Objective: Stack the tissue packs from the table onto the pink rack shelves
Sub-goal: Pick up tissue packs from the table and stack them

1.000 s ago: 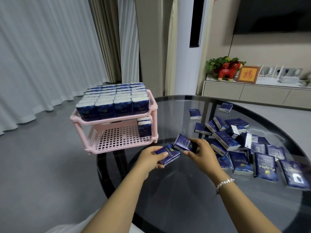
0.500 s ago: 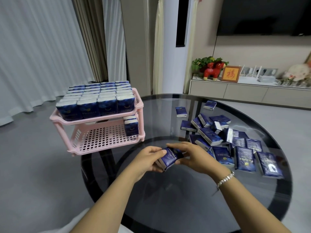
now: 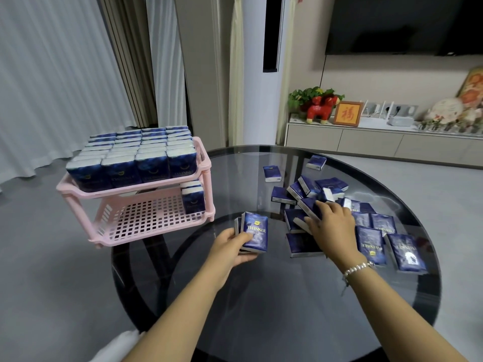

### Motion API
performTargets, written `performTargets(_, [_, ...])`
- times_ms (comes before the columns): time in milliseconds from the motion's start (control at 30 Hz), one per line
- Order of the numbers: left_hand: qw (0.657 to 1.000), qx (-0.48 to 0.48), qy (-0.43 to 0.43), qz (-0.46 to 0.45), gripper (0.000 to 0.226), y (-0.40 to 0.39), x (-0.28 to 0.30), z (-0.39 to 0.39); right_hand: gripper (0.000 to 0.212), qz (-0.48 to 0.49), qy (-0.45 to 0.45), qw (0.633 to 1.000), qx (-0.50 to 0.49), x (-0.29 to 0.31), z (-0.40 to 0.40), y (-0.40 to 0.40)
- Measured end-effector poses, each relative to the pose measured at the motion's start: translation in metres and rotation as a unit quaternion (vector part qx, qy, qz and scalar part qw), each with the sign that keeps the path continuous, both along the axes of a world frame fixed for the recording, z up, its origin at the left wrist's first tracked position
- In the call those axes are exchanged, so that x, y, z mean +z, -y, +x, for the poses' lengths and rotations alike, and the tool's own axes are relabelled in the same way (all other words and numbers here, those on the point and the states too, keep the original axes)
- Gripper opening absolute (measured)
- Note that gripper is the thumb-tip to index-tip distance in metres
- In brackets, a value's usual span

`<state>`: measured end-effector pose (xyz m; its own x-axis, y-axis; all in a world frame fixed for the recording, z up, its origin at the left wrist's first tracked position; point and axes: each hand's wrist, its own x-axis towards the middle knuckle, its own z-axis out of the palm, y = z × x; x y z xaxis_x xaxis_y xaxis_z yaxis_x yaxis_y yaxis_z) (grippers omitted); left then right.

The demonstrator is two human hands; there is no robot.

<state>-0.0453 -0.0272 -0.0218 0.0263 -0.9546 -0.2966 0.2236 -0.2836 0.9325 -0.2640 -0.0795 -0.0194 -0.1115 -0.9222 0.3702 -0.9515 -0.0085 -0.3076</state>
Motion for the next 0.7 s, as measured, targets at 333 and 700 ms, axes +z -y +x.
performTargets(333, [1.000,-0.009,0.003,0.001,0.028,0.002,-0.001,-0.001,0.049,0.033,0.213,0.975,0.056,0.011,0.006,-0.003])
performTargets(700, [0.998,-0.025,0.052,0.005,0.024,-0.004,0.014,0.022,0.064,0.098,0.323,0.892,0.303,0.023,0.025,-0.039])
